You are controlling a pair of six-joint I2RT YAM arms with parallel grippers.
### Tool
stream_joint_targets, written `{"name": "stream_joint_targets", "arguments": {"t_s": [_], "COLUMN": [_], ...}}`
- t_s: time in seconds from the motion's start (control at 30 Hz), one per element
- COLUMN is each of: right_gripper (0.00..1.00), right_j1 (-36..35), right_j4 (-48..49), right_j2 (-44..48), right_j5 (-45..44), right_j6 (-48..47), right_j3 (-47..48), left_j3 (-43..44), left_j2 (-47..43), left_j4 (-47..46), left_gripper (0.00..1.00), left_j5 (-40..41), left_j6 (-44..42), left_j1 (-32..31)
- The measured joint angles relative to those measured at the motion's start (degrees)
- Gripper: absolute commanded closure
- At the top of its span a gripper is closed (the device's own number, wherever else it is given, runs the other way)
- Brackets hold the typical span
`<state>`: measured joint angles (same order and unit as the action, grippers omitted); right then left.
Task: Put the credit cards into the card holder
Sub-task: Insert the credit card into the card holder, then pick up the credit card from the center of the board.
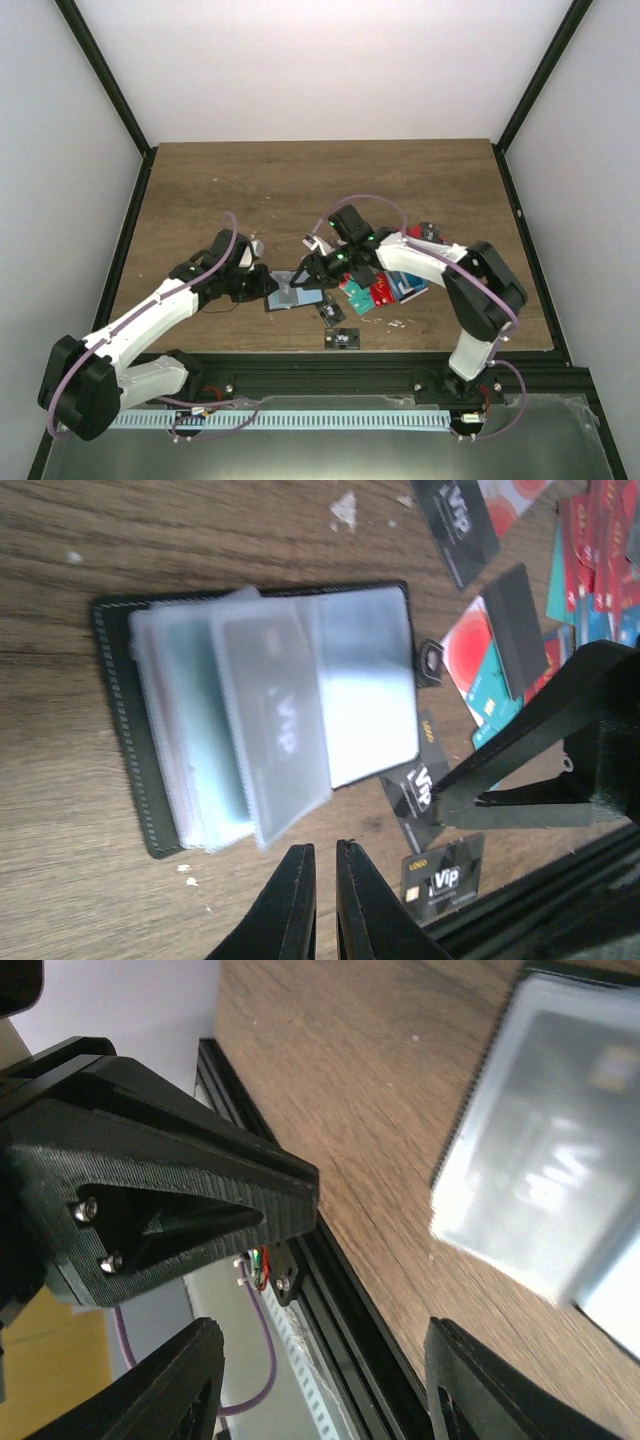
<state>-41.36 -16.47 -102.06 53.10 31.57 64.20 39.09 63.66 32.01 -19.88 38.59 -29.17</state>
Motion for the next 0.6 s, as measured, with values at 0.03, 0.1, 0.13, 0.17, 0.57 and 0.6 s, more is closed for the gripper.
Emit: {"name": "stream_joint_targets", "arguments": {"t_s": [0.03,0.1,0.13,0.17,0.57,0.6], "right_gripper": [0.42,0.42,0.41,0.41,0.26,0.26], "right_j1": [0.5,2.01,3.08,3.96,6.29,6.29], "right_j4": [-0.52,-1.66,-2.45,-3.45,-9.31,-8.46], "right_j2": [1.99,6.21,8.7,10.75,33.4,35.12], "right_j5": [-0.9,-3.34,-4.96,-6.32,-15.3,-15.02], "right_j6": [0.02,0.02,-0.04,0.0,8.68,10.51], "right_j3": [-1.9,-6.6,-9.68,-12.17,-33.44,-35.43], "left_j3": [0.0,0.0,0.0,0.0,5.16,6.27], "left_j2": [0.17,0.98,1.66,2.69,22.21,23.93], "left_j4": [-0.44,-1.66,-2.45,-3.37,-12.92,-13.38], "left_gripper": [0.91,0.9,0.9,0.9,0.88,0.88], "left_j5": [-0.76,-2.19,-2.8,-3.39,-7.43,-7.69], "left_j6": [-0.07,-0.15,-0.17,-0.24,-0.87,-1.27], "left_j1": [-0.81,-2.95,-4.17,-5.73,-19.23,-19.56]}}
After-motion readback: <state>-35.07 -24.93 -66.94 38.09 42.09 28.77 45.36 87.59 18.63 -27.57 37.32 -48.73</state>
